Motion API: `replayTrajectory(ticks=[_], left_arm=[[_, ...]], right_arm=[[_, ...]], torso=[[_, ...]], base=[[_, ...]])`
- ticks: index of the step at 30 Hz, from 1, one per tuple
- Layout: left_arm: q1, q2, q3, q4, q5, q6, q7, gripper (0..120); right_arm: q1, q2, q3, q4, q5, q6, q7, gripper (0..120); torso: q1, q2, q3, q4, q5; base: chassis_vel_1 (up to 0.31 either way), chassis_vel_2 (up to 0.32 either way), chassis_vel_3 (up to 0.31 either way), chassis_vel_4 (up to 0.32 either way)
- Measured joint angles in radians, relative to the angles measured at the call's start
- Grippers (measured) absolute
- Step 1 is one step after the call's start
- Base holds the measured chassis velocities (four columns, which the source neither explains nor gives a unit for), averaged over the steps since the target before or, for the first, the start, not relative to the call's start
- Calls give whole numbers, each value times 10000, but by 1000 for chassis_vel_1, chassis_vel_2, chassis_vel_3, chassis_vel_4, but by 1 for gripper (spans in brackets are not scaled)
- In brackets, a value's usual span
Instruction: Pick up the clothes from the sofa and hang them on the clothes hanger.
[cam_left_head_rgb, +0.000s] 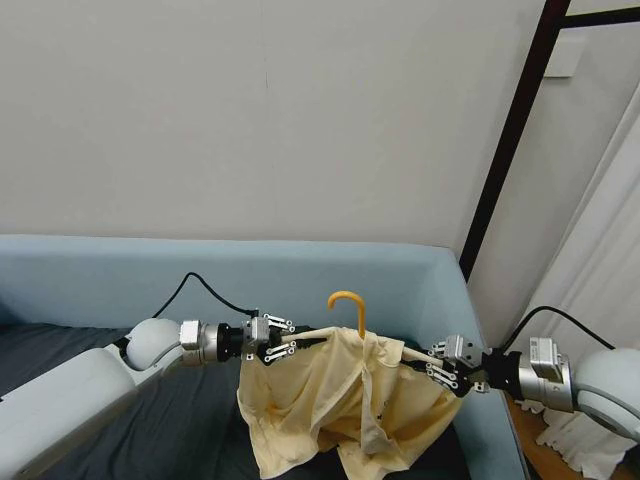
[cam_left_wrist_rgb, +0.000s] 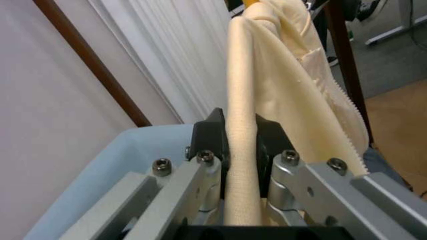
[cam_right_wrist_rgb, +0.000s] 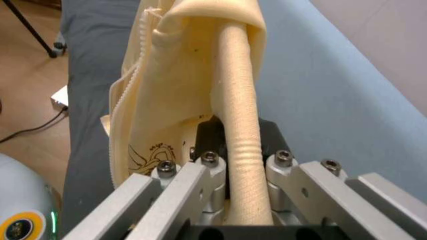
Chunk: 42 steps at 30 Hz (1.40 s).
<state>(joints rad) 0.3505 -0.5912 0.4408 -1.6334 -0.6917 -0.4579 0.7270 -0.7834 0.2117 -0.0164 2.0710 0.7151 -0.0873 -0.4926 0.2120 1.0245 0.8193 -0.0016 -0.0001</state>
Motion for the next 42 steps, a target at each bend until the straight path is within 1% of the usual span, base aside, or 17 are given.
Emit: replayTrajectory(ticks=[4, 8, 9, 12, 14, 18, 20, 23, 24, 27, 29, 30, 33, 36, 38, 39, 42], left_arm=[[27, 71, -18, -53, 58, -11, -316, 12], [41, 298, -110, -90, 382, -131, -1508, 32], [41, 298, -110, -90, 382, -131, -1508, 32], [43, 388, -220, -300, 549, -162, -2750, 45], [45, 429, -263, -394, 558, -167, -3019, 50], [157, 563, -437, -717, 548, -244, -3952, 68], [237, 573, -505, -745, 566, -276, -4193, 72], [738, 540, -870, -842, 696, -363, -5306, 86], [738, 540, -870, -842, 696, -363, -5306, 86], [1350, 441, -1411, -1033, 740, -374, -5812, 98], [2219, 287, -2137, -1350, 996, -382, -6120, 100], [2219, 287, -2137, -1350, 996, -382, -6120, 100], [3330, -119, -2683, -1851, 1430, -372, -6570, 100], [3670, -536, -2485, -2124, 1514, -251, -6920, 100], [3816, -890, -2182, -2480, 1193, 119, -7273, 100], [3834, -1273, -1885, -2716, 951, 500, -7581, 99], [3757, -1598, -1676, -2755, 904, 790, -7796, 98]], right_arm=[[-18, 28, 23, 9, -58, 146, 80, 4], [-37, 149, 182, -18, -138, 339, 503, 4], [-37, 149, 182, -18, -138, 339, 503, 4], [-35, 279, 334, -24, 205, 174, 1024, 4], [-16, 302, 385, -23, 335, 90, 1163, 4], [55, 270, 619, 108, 984, -464, 1697, 4], [65, 230, 692, 189, 1148, -730, 1840, 4], [113, 129, 855, 481, 1679, -1425, 2641, 4], [113, 129, 855, 481, 1679, -1425, 2641, 4], [211, 136, 923, 661, 2205, -1959, 3618, 4], [364, 224, 961, 738, 2739, -2558, 4665, 4], [364, 224, 961, 738, 2739, -2558, 4665, 4], [566, 351, 1031, 1058, 3483, -3213, 5856, 4], [756, 330, 1044, 1295, 3784, -3418, 6185, 4], [878, 251, 1039, 1450, 3981, -3486, 6312, 4], [1035, 237, 1018, 1647, 4277, -3629, 6528, 4], [1174, 238, 1005, 1780, 4533, -3735, 6683, 4]], torso=[[0, 0, 0, 0, 0], [0, 0, 0, 2, -1], [0, 0, 0, 2, -1], [0, 0, 0, 1, 0], [0, 0, 0, 0, 0], [0, 0, 0, 1, 1], [0, 0, 0, 0, 0], [0, 0, 0, 0, 1], [0, 0, 0, 0, 1], [0, 0, 0, 0, -3], [0, 0, 0, 1, 1], [0, 0, 0, 1, 1], [0, 0, 0, 4, 3], [0, 0, 0, 3, 1], [0, 0, -1, 1, -1], [-1, 1, -1, -1, 0], [-1, 0, 0, -1, 1]], base=[[0, 0, 0, 0], [0, 0, 0, 0], [0, 0, 0, 0], [0, 0, 0, 0], [0, 0, 0, 0], [0, 0, 0, 0], [0, 0, 0, 0], [0, 0, 0, 0], [0, 0, 0, 0], [0, 0, 0, 0], [0, 0, 0, 0], [0, 0, 0, 0], [0, 0, 0, 0], [0, 0, 0, 0], [0, 0, 0, 0], [0, 0, 0, 0], [0, 0, 0, 0]])
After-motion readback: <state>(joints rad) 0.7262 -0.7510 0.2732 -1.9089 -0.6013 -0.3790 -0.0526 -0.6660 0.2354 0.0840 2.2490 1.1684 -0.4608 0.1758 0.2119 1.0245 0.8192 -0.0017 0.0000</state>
